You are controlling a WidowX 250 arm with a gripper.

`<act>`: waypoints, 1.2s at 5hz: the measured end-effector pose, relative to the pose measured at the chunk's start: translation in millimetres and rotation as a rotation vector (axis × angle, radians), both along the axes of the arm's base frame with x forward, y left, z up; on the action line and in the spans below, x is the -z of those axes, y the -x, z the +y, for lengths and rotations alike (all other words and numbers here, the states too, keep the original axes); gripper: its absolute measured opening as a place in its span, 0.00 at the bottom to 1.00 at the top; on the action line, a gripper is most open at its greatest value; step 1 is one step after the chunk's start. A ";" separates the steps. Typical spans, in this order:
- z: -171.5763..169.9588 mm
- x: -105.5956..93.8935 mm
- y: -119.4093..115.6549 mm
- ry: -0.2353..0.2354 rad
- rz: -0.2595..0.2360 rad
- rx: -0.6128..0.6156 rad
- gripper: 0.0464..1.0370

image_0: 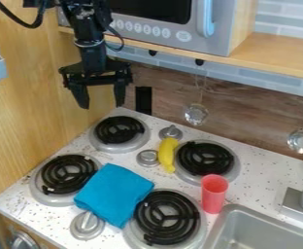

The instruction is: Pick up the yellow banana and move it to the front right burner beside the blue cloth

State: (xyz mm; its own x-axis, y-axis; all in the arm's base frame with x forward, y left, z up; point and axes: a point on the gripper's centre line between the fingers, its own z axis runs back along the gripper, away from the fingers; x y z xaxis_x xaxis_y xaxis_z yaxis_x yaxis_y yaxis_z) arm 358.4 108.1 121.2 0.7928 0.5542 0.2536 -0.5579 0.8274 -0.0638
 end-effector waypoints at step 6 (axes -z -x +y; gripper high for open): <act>4.3 33.2 5.1 -0.070 0.006 0.104 0.96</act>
State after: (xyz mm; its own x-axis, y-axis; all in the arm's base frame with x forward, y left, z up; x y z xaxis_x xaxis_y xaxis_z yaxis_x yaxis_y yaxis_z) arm 353.3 112.4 88.0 0.8470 0.4497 0.2837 -0.4687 0.8833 -0.0008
